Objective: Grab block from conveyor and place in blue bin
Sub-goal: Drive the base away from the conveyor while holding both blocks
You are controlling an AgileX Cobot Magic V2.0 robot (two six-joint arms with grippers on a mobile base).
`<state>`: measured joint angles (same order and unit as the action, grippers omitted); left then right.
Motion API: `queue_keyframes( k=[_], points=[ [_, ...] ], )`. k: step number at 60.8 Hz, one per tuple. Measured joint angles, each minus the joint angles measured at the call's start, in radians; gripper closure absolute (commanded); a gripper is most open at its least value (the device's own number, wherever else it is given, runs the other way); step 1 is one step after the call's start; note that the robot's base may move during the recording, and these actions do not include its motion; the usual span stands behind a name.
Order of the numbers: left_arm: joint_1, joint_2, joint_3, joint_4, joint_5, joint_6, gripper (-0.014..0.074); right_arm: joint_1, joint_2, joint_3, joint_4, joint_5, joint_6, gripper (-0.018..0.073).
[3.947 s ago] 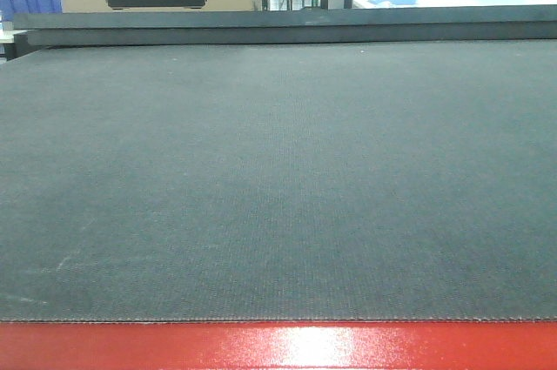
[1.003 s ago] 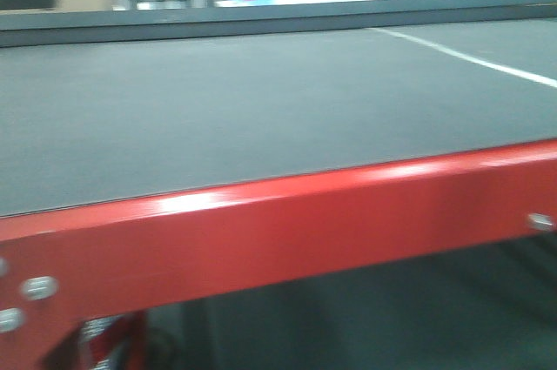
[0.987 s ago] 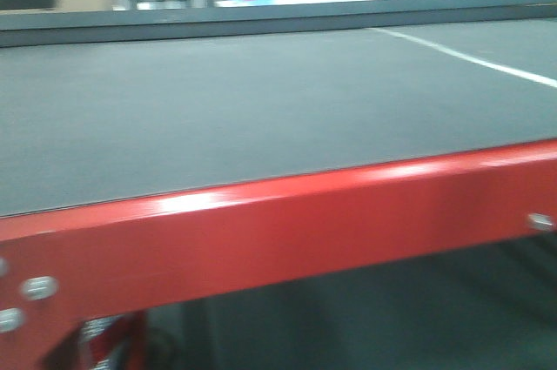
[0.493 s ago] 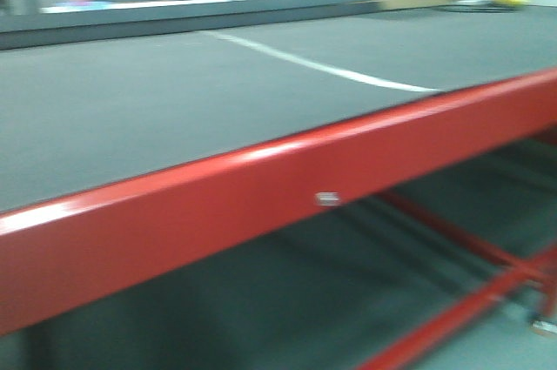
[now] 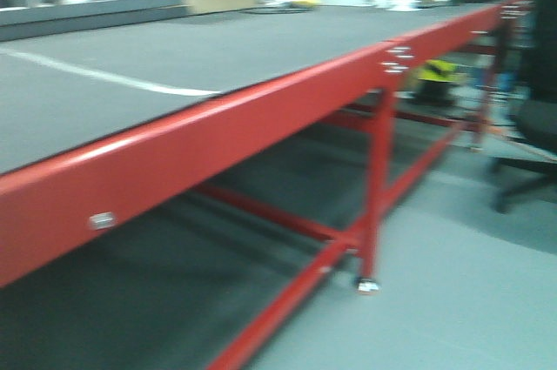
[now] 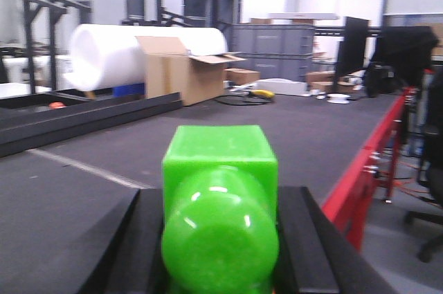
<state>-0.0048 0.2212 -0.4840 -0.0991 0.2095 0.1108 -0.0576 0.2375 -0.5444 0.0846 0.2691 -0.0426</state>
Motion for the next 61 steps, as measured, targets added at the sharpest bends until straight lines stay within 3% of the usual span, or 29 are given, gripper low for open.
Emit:
queue_keyframes(
  k=[61],
  points=[
    [-0.001, 0.0, 0.0, 0.0, 0.0, 0.0, 0.0707, 0.0, 0.0, 0.0, 0.0, 0.0, 0.0, 0.0721]
  ],
)
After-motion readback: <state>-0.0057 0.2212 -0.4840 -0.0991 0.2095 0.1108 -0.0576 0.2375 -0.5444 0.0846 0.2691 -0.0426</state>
